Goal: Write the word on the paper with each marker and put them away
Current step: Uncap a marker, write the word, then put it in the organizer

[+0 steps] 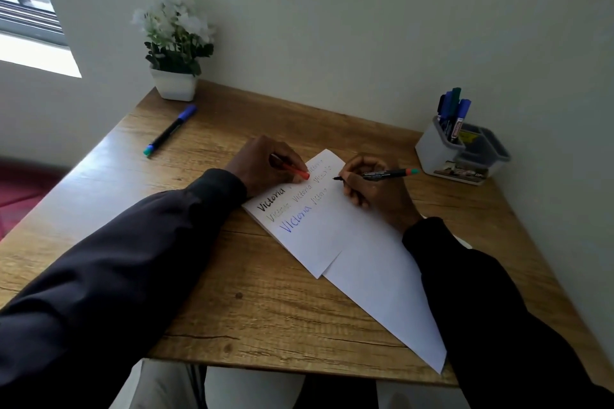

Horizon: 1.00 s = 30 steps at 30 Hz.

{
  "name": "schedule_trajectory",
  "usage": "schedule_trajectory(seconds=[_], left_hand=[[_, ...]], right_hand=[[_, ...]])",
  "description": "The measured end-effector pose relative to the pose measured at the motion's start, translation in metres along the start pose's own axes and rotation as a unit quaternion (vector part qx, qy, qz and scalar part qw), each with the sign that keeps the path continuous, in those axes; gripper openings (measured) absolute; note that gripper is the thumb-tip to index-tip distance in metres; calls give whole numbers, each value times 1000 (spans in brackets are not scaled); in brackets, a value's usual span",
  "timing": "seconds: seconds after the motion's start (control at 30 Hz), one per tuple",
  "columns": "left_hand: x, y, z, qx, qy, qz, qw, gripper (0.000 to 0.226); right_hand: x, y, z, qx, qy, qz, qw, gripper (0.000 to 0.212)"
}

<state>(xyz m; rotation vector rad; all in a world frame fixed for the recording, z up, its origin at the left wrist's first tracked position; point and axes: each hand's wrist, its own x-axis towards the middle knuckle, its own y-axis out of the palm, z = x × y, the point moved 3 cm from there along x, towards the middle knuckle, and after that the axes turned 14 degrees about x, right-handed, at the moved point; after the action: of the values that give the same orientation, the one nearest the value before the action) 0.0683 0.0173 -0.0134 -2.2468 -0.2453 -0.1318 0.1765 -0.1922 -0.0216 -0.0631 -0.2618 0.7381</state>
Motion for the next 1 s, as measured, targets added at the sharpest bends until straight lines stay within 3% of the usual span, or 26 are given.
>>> schedule_trajectory(seconds=[0.27, 0.8, 1.0], left_hand=[[1, 1, 2, 2, -2, -3, 1000, 17], [1, 0, 1, 1, 10, -10, 1000, 17], [1, 1, 2, -1, 13, -10, 1000, 18]], right_hand=[[0, 2, 4, -66, -16, 0, 998, 7], [-2, 6, 10, -50, -6, -15, 999, 14], [-1, 5, 9, -43, 2, -41, 998, 35]])
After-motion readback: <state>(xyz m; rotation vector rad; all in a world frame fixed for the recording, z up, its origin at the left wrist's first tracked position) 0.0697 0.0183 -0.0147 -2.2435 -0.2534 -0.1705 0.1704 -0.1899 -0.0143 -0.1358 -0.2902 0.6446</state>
